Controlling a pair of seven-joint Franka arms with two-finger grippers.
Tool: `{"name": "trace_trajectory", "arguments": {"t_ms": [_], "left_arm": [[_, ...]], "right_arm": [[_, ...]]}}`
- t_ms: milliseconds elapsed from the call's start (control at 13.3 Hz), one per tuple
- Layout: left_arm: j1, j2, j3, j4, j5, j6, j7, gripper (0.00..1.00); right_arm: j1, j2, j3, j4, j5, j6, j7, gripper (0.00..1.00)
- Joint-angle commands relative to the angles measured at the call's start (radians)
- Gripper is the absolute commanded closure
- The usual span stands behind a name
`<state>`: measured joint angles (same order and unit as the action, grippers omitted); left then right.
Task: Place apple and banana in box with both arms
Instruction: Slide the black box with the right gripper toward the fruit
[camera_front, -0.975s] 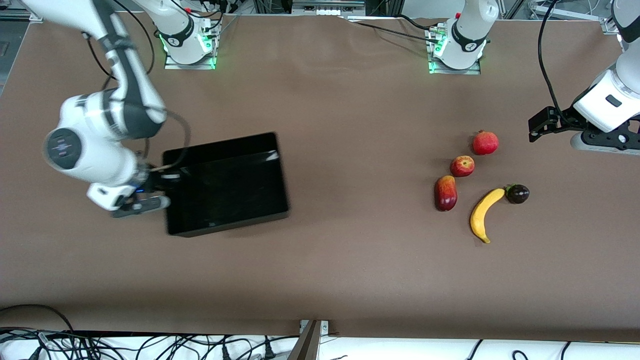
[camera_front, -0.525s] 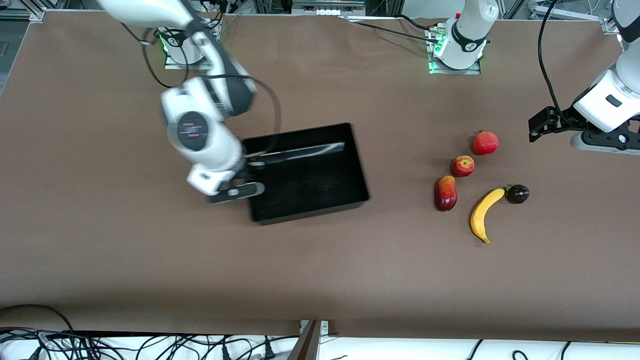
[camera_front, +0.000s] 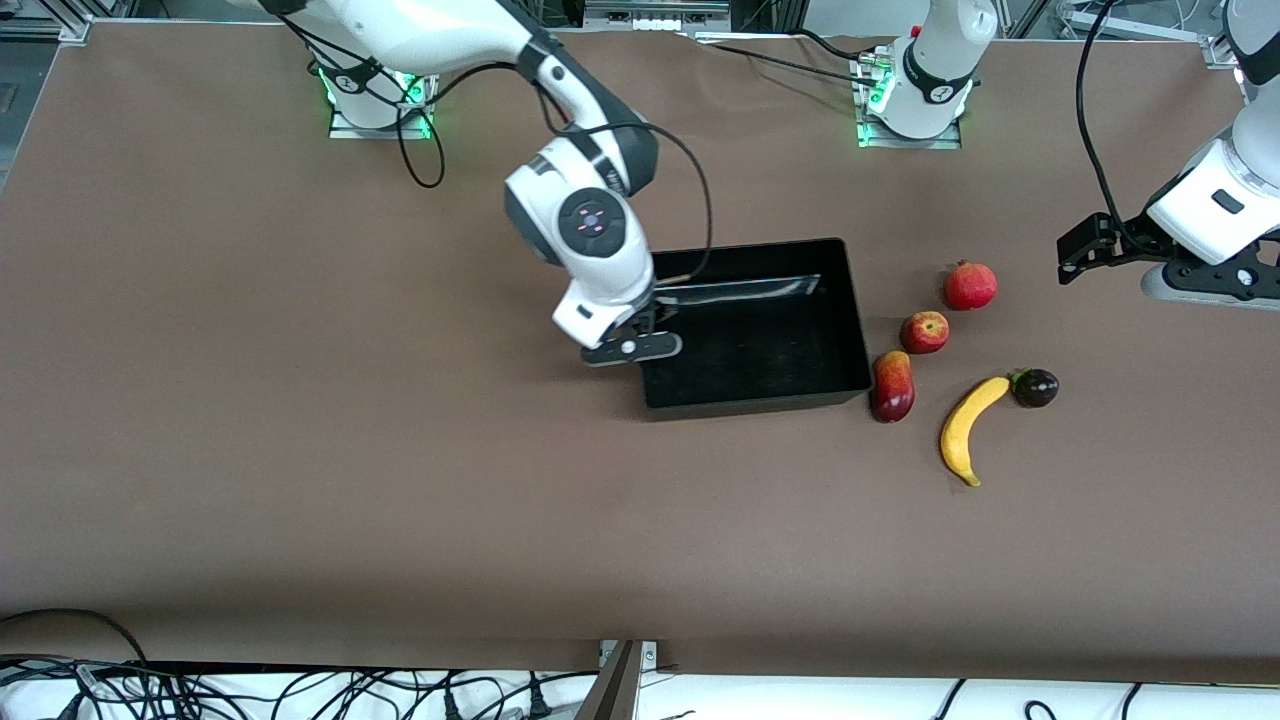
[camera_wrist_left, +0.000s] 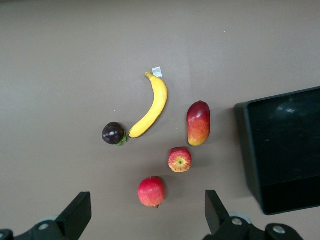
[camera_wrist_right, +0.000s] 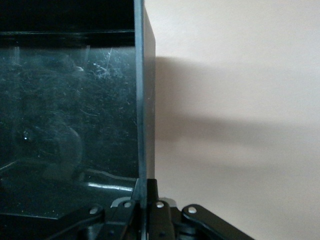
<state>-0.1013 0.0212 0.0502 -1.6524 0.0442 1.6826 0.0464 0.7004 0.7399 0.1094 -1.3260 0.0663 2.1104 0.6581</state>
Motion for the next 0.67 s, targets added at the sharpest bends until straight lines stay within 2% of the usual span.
{"name": "trace_trajectory", "arguments": {"t_ms": [0,600], "left_arm": [[-0.005,0.013,0.005,0.029,-0.021,-0.023,-0.007,0.00],[-0.003,0.013,0.005,0.028,-0.021,-0.032,-0.007,0.00]], "right_arm": [[0.040,0.058,-0.016,0.045,0.017,0.054,0.046,1.00],[0.050,0.107,-0.025,0.044,0.007,0.074,0.049,1.00]]}}
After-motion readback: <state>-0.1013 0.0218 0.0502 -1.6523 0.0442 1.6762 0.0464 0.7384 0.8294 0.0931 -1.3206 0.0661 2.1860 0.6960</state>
